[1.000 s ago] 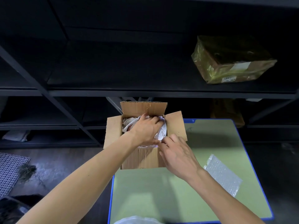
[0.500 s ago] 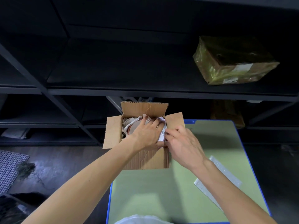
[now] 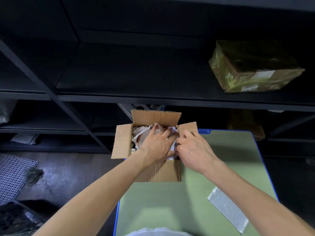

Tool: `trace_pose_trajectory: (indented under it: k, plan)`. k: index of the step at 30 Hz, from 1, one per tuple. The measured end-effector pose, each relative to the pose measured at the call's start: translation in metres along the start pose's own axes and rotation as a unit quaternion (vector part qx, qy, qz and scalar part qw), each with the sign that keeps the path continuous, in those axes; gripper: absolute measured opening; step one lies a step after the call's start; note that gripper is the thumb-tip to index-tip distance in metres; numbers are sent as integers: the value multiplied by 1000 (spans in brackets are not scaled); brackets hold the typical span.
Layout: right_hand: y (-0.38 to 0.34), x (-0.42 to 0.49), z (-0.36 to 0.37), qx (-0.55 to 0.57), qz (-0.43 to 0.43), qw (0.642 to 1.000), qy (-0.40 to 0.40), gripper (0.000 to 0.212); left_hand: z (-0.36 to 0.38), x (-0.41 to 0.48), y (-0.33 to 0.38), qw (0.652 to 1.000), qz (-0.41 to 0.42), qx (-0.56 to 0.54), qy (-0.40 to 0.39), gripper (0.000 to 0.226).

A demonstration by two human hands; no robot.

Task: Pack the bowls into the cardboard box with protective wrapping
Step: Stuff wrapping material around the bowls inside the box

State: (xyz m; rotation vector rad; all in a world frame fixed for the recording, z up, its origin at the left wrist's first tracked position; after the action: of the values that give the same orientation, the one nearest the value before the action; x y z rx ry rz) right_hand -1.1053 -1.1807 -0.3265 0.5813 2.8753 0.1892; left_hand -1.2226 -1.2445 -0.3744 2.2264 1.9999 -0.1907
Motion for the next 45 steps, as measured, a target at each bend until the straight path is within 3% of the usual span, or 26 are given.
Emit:
trace_pose_trajectory:
  k: [6, 11, 18, 25, 34, 45]
  plan:
    - [0, -2, 1, 14, 4, 1000, 9, 28, -5, 1, 7, 1000, -19, -10, -6, 77]
    - [3, -13, 4, 48, 15, 998, 46, 28, -7, -11, 7, 997, -17, -50, 50, 75]
    - [5, -22, 9, 87, 14, 995, 42, 30, -11, -33, 16, 986, -45, -106, 118, 42]
    - [5, -33, 8, 106, 28, 992, 62, 17, -13, -39, 35, 986, -64, -104, 117, 47]
    - [16, -53, 8, 165, 1, 984, 72, 29, -22, -63, 67, 969, -89, -143, 178, 32]
    - [38, -89, 15, 203, 6, 967, 153, 10, -25, -52, 115, 946, -116, -207, 221, 33]
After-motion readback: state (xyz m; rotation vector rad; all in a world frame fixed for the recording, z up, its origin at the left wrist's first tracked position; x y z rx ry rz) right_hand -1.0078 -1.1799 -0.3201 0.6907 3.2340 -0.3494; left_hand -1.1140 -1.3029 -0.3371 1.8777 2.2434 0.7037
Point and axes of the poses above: each hand's wrist, its own x-axis towards the middle knuckle, its own z-axis out of the palm, y = z × x, the point moved 3 cm from there along x, towards the middle knuckle, and after that the axes turned 10 degrees about z, right-handed, at the moved point
